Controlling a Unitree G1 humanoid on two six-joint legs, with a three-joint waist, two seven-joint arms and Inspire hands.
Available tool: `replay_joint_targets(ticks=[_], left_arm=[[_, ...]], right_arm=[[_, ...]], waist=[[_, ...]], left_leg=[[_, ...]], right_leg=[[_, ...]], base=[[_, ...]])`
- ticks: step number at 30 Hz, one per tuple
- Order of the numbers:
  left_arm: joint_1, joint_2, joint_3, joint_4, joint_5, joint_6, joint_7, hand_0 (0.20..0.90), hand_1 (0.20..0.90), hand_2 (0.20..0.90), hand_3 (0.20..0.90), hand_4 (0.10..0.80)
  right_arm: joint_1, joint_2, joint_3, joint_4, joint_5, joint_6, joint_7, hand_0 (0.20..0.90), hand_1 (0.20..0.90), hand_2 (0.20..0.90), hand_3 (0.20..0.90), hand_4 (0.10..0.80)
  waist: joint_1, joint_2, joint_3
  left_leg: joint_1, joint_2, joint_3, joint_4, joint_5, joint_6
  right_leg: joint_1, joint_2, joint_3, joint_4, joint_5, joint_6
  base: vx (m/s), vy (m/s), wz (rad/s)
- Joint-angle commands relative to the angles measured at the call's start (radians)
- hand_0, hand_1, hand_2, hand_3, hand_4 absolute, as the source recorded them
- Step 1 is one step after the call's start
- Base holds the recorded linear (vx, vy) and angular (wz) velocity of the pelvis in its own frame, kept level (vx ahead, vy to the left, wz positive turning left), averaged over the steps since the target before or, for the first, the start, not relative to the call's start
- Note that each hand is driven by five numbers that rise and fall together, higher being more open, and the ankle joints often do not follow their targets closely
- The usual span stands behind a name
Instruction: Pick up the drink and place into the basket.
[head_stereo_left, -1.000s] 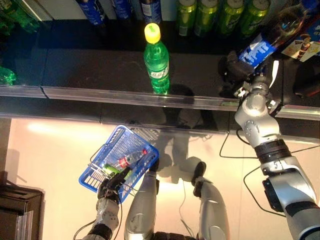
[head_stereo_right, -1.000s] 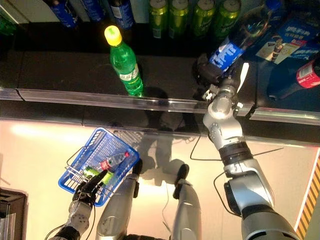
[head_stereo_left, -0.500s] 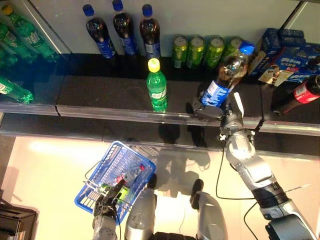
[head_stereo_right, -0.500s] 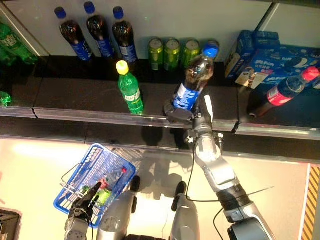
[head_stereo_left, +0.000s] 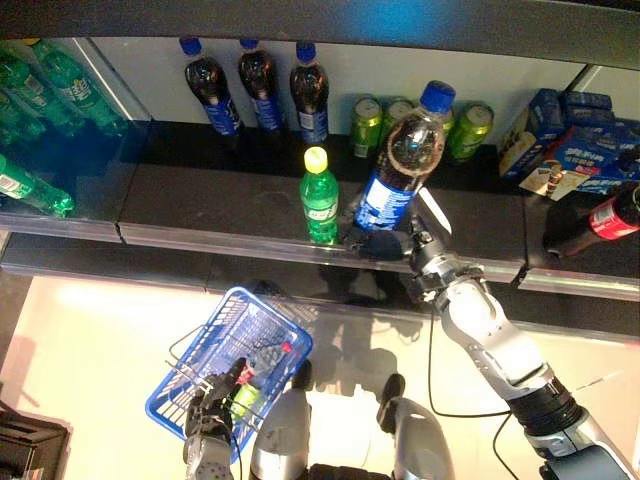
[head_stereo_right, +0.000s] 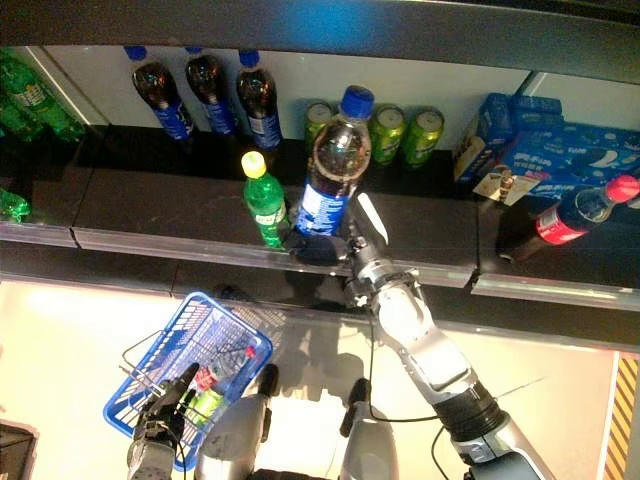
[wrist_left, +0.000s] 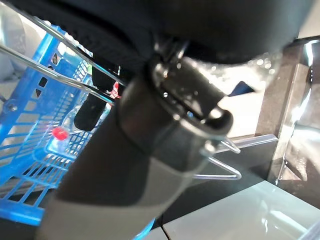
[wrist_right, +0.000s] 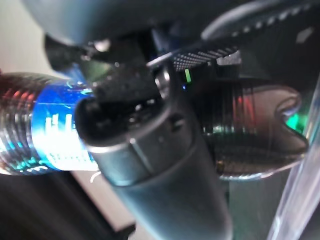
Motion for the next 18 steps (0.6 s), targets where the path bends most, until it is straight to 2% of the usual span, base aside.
replay_joint_targets(ticks=[1,5,18], left_arm=[[0.100,0.119,0.019,-0.204,0.063,-0.188,-0.109,0.300,0.300,0.300,0.200,0.100],[0.098,0.138,0.011,-0.267,0.084,-0.187,-0.113,0.300,0.300,0.300,0.200,0.100],[0.082,0.179,-0.018,-0.428,0.161,-0.137,-0.126,0.300,0.300,0.300,0.200,0.100]], right_arm=[[-0.094,0.019,0.049,-0.221,0.046,-0.169,0.071,0.300,0.300,0.300,0.200,0.100],[-0.123,0.027,0.093,-0.232,0.073,-0.176,0.102,0.300,0.300,0.300,0.200,0.100],[-0.194,0.084,0.205,-0.264,0.033,-0.190,0.098,0.300,0.300,0.300,0.200,0.100]], waist=[[0.027,0.024,-0.258],[0.052,0.020,-0.269],[0.138,0.002,-0.281]], left_leg=[[0.005,0.055,0.010,0.042,0.015,-0.016],[-0.001,0.055,-0.006,0.029,0.024,-0.018],[-0.028,0.038,-0.079,0.024,0.018,-0.020]], right_leg=[[0.107,-0.003,0.013,-0.061,-0.050,-0.016],[0.112,-0.001,-0.006,-0.069,-0.049,-0.016],[0.138,0.003,-0.080,-0.082,-0.050,-0.012]], base=[[-0.048,-0.036,0.01],[-0.046,-0.028,0.05],[-0.034,-0.058,0.22]])
